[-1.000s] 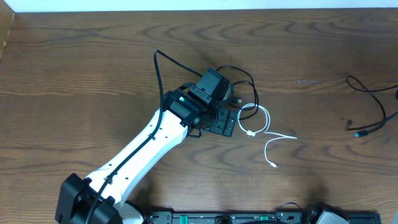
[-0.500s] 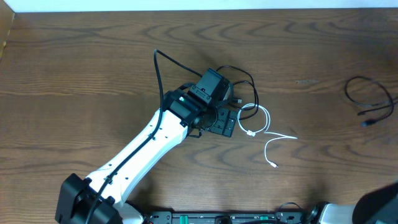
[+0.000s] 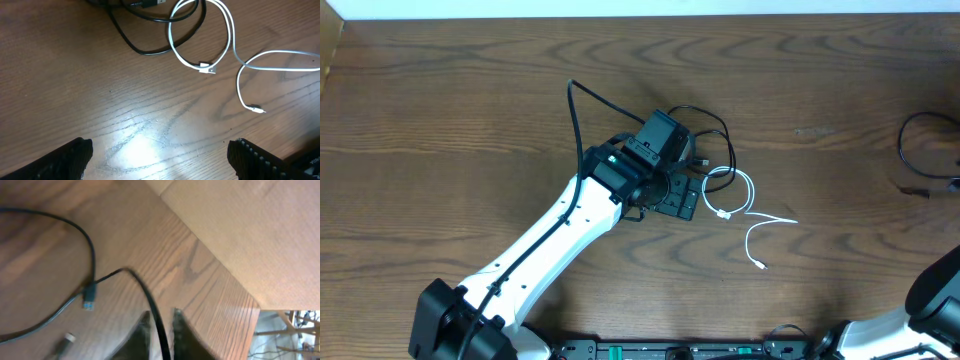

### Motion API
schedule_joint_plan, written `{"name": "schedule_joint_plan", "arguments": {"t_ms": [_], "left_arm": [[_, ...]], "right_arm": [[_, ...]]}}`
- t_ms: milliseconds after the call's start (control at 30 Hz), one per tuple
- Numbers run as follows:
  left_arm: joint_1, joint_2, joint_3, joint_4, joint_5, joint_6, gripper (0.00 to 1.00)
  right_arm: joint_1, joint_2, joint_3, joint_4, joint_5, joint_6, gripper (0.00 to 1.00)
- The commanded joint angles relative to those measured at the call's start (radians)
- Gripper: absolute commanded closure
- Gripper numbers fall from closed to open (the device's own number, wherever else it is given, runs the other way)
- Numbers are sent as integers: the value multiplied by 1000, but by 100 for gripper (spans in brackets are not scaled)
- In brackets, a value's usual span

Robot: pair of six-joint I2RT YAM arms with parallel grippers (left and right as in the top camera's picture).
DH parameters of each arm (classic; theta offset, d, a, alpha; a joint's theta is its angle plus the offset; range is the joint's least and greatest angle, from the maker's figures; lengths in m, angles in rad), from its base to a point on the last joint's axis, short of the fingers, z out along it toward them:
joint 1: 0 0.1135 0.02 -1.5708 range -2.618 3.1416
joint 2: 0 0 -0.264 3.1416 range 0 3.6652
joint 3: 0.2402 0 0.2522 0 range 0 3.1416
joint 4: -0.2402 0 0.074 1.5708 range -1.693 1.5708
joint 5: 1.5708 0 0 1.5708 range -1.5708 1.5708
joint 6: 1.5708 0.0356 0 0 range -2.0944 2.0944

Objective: Untangle cables

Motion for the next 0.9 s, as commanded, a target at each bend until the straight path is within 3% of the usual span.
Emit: {"name": "schedule_joint_plan", "arguments": {"t_ms": [0,267,433,767,867], "left_arm": [[-1,8,-4,-3,-13,-5,9],[-1,8,-4,-3,-13,-5,9],[-1,8,-4,-1,-13,-5,9],[-1,8,-4,-1,-13,-5,9],[-1,8,-4,-1,-14,-5,9]], "right_arm": [[-35,3,13,-1,-46,36,76],[-103,3,13,-14,-247,54,64],[-102,3,13,-56,-472,55,58],[-47,3,13,-242,-866,53,48],[-6,3,13,-299,-963,16,38]]}}
